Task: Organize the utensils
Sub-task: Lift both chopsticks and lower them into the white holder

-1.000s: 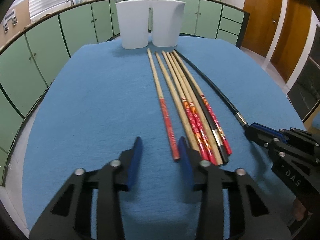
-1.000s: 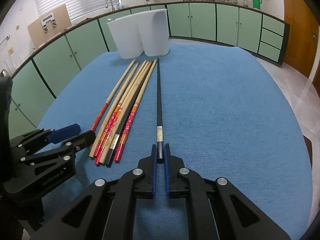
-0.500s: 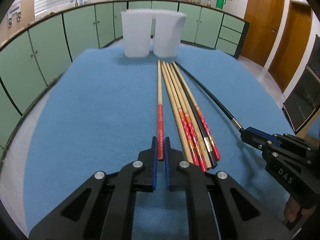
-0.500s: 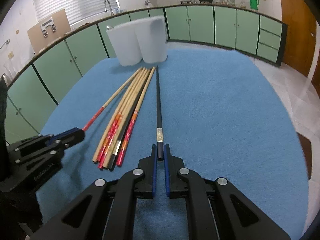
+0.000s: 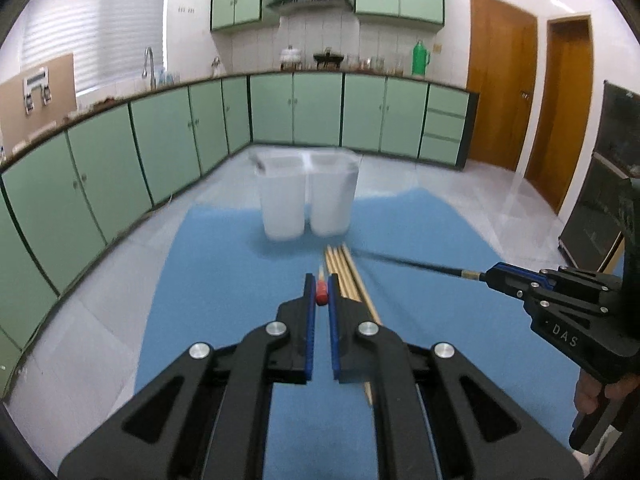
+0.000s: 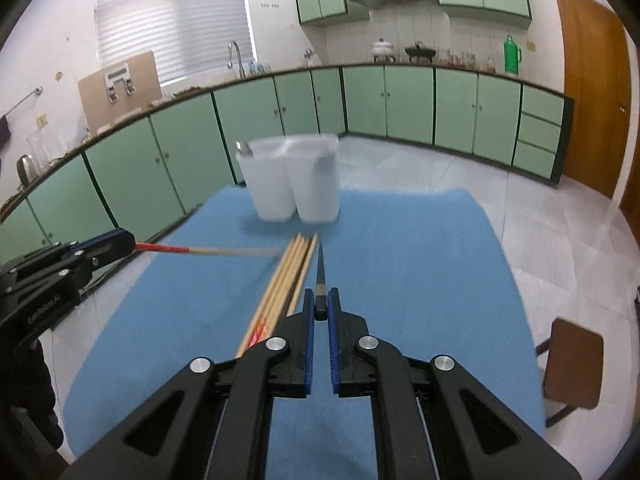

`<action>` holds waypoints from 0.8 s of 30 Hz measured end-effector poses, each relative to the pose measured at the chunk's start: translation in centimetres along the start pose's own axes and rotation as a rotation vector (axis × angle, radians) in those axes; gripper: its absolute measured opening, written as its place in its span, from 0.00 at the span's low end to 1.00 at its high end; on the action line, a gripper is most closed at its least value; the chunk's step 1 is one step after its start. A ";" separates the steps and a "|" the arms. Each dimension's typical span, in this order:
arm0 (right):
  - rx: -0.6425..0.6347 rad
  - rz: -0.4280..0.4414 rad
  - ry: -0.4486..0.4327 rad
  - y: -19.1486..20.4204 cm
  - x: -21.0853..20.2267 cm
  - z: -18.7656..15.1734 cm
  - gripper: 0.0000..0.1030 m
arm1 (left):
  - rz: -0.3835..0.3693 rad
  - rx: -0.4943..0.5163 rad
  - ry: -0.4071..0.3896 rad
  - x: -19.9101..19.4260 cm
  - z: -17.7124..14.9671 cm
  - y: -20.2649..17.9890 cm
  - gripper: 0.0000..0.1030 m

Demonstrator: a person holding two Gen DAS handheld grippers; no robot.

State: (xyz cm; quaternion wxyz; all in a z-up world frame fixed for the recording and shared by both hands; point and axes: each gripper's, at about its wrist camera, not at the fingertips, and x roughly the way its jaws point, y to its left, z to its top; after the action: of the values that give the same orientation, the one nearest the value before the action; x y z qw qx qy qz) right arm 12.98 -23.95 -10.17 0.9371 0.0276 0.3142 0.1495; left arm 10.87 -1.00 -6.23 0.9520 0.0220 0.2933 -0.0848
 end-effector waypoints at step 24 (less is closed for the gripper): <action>-0.093 0.126 -0.142 0.6 -1.2 17.8 0.06 | -0.068 -0.014 -0.237 -1.8 11.9 0.8 0.05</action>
State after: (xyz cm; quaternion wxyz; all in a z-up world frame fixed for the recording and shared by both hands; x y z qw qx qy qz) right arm 22.58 -22.99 4.91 0.9461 0.0145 0.2372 0.2202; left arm 16.15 -1.06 4.65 0.9766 -0.0048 0.1800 -0.1172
